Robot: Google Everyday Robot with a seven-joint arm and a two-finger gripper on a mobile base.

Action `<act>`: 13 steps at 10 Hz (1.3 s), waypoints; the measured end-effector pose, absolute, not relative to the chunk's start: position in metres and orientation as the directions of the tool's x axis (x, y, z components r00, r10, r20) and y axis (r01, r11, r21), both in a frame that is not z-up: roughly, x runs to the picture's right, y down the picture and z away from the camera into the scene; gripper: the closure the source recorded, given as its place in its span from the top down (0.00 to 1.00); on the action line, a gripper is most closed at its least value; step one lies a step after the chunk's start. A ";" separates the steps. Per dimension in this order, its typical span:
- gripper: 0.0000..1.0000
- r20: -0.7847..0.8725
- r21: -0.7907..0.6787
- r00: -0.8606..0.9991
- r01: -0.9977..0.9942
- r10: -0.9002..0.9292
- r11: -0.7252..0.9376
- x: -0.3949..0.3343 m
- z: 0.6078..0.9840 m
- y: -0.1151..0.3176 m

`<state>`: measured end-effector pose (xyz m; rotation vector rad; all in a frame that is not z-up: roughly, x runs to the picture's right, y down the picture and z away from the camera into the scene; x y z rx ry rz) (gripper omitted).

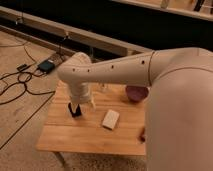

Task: Place the ceramic cup over the eraser

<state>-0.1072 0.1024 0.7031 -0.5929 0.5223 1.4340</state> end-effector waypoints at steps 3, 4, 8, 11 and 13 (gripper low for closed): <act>0.65 -0.648 -0.085 0.103 -0.994 0.755 0.062 -0.109 0.714 0.088; 0.65 -0.643 -0.093 0.114 -0.993 0.757 0.071 -0.110 0.720 0.082; 0.65 -0.613 -0.145 0.187 -0.982 0.768 0.123 -0.113 0.768 0.044; 0.65 -0.589 -0.218 0.265 -0.962 0.763 0.166 -0.131 0.806 0.025; 0.65 -0.567 -0.282 0.330 -0.939 0.755 0.199 -0.147 0.835 0.015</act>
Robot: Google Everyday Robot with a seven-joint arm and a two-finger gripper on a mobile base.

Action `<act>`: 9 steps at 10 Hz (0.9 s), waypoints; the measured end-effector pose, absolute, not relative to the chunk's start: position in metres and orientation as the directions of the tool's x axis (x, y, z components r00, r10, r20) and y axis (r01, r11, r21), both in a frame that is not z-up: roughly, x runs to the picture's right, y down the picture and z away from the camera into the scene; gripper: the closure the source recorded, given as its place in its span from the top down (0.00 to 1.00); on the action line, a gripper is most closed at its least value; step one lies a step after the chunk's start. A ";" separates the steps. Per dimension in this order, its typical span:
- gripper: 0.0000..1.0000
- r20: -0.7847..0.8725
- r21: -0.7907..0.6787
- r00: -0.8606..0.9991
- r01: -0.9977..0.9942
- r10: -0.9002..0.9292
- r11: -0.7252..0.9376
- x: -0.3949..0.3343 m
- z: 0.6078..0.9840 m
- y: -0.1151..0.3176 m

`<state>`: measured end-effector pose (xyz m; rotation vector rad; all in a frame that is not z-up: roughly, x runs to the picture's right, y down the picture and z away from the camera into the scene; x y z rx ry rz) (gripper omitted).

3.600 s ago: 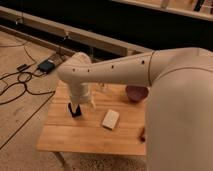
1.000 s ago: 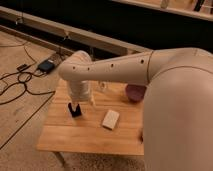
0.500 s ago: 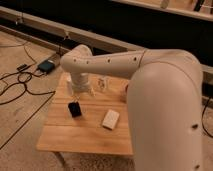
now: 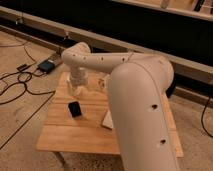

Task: Place the ceramic cup over the eraser

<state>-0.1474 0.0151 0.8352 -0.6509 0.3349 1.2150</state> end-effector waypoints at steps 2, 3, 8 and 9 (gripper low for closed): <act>0.65 -0.545 -0.323 0.385 -0.916 0.745 0.237 -0.158 0.860 0.006; 0.65 -0.536 -0.334 0.401 -0.909 0.743 0.249 -0.161 0.867 0.002; 0.65 -0.502 -0.423 0.471 -0.865 0.725 0.268 -0.189 0.902 -0.014; 0.65 -0.491 -0.447 0.492 -0.850 0.718 0.277 -0.197 0.908 -0.018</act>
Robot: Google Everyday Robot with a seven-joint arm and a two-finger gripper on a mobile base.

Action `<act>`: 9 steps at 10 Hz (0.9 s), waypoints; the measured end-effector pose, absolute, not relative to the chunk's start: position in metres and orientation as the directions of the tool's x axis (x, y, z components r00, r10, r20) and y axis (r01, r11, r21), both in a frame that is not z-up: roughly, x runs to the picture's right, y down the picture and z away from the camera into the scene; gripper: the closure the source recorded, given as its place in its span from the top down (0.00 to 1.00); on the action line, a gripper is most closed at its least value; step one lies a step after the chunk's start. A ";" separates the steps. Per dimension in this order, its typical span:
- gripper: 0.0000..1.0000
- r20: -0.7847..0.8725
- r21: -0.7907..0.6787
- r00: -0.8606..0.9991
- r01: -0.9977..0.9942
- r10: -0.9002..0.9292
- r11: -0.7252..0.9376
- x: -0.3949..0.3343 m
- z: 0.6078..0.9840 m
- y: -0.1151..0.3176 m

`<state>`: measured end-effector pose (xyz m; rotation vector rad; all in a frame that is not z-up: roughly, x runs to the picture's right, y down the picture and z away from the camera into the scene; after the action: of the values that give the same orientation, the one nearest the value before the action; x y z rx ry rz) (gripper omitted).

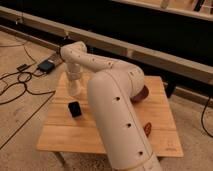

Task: Place the ceramic cup over the eraser

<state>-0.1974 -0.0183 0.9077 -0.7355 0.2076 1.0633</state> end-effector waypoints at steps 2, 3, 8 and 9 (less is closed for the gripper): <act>0.65 -0.474 -0.461 0.519 -0.834 0.711 0.302 -0.206 0.916 -0.025; 0.65 -0.464 -0.464 0.537 -0.825 0.705 0.323 -0.210 0.920 -0.029; 0.65 -0.433 -0.449 0.593 -0.795 0.679 0.408 -0.228 0.933 -0.039; 0.65 -0.427 -0.440 0.605 -0.788 0.672 0.430 -0.231 0.937 -0.041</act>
<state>-0.2313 -0.0414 0.9365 -0.6561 0.1978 0.9179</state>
